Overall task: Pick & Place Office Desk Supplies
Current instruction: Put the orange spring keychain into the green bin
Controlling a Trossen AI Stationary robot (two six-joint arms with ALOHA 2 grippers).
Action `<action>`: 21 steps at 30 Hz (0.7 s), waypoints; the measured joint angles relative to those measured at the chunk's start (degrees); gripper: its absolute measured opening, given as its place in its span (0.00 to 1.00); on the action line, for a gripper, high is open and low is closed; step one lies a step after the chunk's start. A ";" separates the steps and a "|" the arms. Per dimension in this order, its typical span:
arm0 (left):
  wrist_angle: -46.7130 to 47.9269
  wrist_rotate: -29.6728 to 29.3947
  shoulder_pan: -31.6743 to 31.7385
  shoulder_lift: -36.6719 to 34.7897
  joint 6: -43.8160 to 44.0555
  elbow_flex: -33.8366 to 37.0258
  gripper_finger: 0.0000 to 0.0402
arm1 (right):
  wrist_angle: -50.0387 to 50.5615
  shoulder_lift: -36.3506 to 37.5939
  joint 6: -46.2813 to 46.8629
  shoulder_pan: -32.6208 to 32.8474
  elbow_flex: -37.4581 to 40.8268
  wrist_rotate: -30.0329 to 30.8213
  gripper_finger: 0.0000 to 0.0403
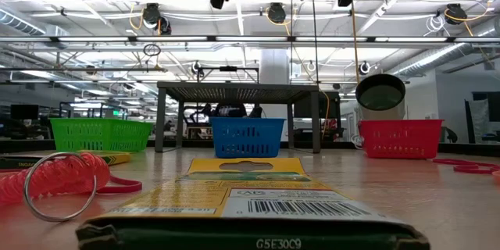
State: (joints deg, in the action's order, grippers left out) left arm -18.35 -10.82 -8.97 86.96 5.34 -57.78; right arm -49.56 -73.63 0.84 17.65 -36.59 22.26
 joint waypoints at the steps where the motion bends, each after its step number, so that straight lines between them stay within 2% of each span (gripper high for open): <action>1: 0.02 0.31 0.00 0.00 0.04 0.00 0.59 | 0.00 0.00 0.00 0.00 0.00 0.02 0.02; 5: 0.02 0.47 0.00 0.00 0.14 0.00 0.46 | 0.00 0.00 0.00 0.00 -0.01 0.04 0.02; 14: 0.03 1.79 0.00 0.04 1.05 0.00 0.07 | 0.04 0.00 0.00 0.00 0.02 0.09 0.02; 16: 0.03 1.79 0.00 0.05 1.04 0.00 0.03 | 0.04 0.00 0.00 0.00 0.02 0.11 0.02; 21: 0.06 1.79 0.00 0.05 1.03 0.00 0.02 | 0.04 0.00 0.00 0.00 0.02 0.09 0.02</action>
State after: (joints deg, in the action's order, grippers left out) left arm -18.29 -9.04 -8.97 87.01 6.38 -57.78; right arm -49.52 -73.63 0.84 17.65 -36.58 22.35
